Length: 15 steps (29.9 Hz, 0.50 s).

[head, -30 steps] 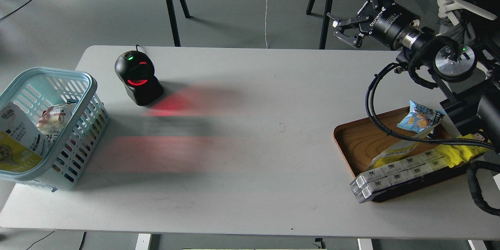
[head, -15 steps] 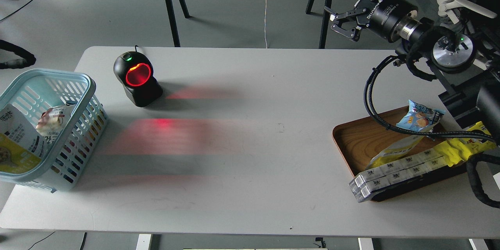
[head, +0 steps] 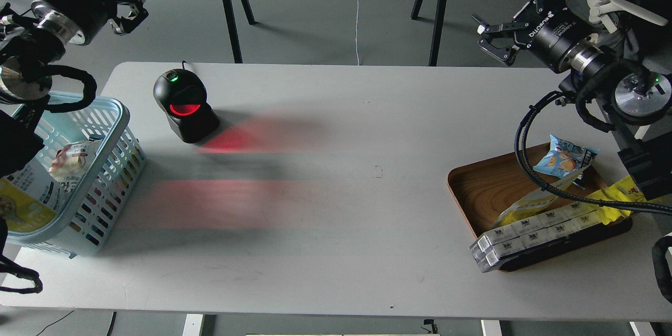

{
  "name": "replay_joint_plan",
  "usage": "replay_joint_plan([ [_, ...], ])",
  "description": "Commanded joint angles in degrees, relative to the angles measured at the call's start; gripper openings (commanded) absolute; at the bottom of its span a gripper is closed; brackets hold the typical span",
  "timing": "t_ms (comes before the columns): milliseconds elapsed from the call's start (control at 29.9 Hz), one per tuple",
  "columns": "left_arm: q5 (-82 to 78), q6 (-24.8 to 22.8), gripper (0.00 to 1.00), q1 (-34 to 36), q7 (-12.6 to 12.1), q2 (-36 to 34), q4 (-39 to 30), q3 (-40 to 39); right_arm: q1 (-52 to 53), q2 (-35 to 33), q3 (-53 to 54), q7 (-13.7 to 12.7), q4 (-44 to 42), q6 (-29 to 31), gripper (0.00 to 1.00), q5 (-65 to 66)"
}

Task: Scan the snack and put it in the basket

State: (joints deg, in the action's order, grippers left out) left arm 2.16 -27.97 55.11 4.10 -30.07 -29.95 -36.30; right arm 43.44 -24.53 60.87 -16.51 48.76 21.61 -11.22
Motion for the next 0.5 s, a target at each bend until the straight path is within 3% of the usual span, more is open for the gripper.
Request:
replay_joint_plan([
  [0,0.12,-0.03,1.0,-2.11,-0.41,0.45,-2.65,0.52,-4.58,-1.39,4.95,-0.01,2.82,1.06,0.99,-0.03],
  [468,0.3,2.4,1.0,-2.37,-0.93,1.77,-4.77,-0.09,-6.88,-1.92,6.9,0.78,4.41,2.56,0.99,-0.12],
])
